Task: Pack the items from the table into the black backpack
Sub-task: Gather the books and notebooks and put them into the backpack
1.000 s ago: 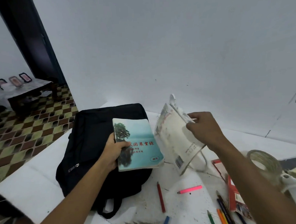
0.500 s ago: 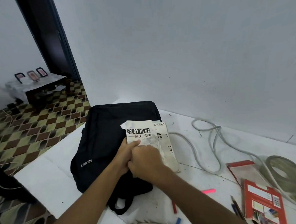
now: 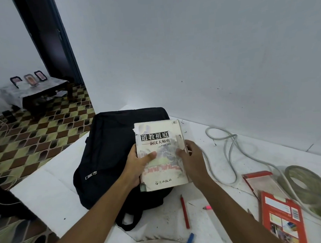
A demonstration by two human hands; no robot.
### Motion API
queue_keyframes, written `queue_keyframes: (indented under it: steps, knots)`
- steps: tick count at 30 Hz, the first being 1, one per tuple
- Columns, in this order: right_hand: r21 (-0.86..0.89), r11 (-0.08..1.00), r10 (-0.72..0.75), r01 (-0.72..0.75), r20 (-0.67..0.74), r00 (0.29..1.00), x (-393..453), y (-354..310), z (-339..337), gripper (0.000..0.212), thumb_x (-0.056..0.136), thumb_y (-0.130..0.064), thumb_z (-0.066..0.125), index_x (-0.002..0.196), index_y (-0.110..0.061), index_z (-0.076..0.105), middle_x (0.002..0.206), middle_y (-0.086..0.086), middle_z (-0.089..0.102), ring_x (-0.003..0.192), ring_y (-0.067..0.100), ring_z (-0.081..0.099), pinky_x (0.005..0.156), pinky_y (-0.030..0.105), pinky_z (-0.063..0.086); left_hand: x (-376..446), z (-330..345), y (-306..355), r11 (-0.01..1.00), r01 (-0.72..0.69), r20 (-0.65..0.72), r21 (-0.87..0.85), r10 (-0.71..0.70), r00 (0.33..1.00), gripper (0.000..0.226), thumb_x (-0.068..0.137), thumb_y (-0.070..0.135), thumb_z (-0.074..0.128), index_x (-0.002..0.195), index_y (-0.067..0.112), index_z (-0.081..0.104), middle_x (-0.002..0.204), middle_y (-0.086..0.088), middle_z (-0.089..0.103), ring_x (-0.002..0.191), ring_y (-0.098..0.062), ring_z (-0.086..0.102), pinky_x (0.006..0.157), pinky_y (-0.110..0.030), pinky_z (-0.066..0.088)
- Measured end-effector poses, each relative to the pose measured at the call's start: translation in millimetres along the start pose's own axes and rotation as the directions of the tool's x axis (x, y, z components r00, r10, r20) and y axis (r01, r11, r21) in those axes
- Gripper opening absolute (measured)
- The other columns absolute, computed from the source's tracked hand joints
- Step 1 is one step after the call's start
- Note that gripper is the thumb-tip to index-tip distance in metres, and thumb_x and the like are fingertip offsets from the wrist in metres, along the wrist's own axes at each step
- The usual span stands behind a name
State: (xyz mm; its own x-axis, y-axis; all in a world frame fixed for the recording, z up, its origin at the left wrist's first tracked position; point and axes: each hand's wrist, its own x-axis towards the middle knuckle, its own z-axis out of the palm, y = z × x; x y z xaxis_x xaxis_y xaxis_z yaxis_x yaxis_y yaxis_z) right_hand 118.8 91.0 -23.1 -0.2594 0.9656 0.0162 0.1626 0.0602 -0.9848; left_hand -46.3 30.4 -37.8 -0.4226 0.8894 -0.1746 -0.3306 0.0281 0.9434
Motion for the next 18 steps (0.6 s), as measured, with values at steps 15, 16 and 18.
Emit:
queue_keyframes:
  steps: [15,16,18]
  knots:
    - [0.224,0.967,0.15,-0.121,-0.12,0.981,-3.7,0.6,-81.4,0.01,0.086,-0.002,0.063,0.092,0.005,0.066,0.071,0.016,0.062,0.048,0.021,0.056,0.048,0.026,0.046,2.7,67.8,4.6,0.998,0.048,0.14,-0.04,-0.042,0.989,0.023,0.092,0.015,0.058,0.114,0.008,0.056,0.102,-0.013,0.072,0.09,-0.03,0.07,0.076,-0.044,0.057]
    - [0.236,0.959,0.199,-0.156,-0.17,0.965,-2.3,3.2,-87.7,0.01,0.086,-0.001,0.061,0.09,0.008,0.063,0.061,0.014,0.053,0.038,0.015,0.042,0.041,0.019,0.034,5.0,68.9,5.5,0.999,0.047,0.111,-0.017,-0.044,0.993,0.016,0.094,0.012,0.054,0.109,0.008,0.057,0.096,-0.012,0.072,0.082,-0.027,0.071,0.07,-0.04,0.058]
    - [0.276,0.935,0.298,-0.224,-0.268,0.916,2.3,12.7,-108.2,0.007,0.087,0.0,0.06,0.084,0.007,0.059,0.053,0.01,0.043,0.032,0.011,0.03,0.038,0.015,0.026,10.0,69.0,8.0,0.998,0.019,0.068,0.053,-0.022,0.997,0.011,0.095,0.007,0.051,0.105,0.009,0.057,0.091,-0.011,0.07,0.074,-0.024,0.07,0.06,-0.036,0.056]
